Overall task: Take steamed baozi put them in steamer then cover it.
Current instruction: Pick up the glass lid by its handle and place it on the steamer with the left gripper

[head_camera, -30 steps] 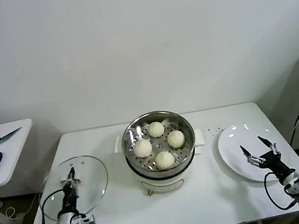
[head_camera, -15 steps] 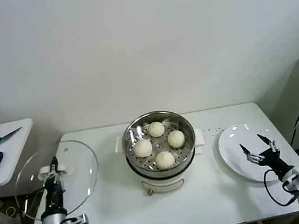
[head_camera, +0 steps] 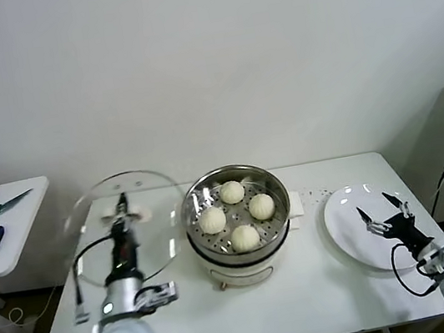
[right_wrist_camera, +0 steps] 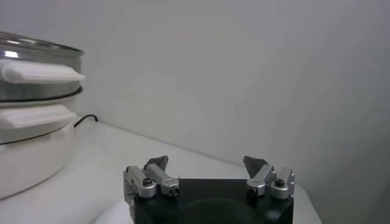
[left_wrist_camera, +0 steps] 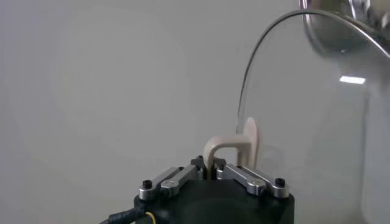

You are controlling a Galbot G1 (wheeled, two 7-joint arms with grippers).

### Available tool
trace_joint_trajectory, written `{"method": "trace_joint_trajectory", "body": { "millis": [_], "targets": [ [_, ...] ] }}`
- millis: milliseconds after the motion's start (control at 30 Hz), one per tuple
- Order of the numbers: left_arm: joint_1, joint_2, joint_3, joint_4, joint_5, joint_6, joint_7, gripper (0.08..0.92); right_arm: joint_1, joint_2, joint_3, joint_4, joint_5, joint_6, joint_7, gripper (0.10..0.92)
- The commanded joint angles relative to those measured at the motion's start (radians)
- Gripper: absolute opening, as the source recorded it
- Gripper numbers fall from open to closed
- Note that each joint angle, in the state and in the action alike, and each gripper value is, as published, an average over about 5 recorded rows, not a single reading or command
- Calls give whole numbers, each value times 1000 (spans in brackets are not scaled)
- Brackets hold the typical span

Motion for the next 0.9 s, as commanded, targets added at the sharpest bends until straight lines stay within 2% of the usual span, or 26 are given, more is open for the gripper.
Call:
{"method": "trace_joint_trajectory", "body": {
  "millis": [33,200,400,633,900],
  "targets": [
    [-344,-186,402,109,231,153,282,155,31,4,-3,-30,-13,5,-4,823],
    [-341,-318,423,201,278,153,291,155,39,9,-5,-43,-27,10,-8,823],
    [-338,-407,424,277,279,153,222,155,44,17,-5,-55,-37,14,-11,823],
    [-358,-461,437,368,251,153,183,155,43,23,-2,-62,-48,21,-17,823],
    [-365,-483,438,428,237,153,174,155,43,25,0,-65,-50,23,-22,823]
  ]
}}
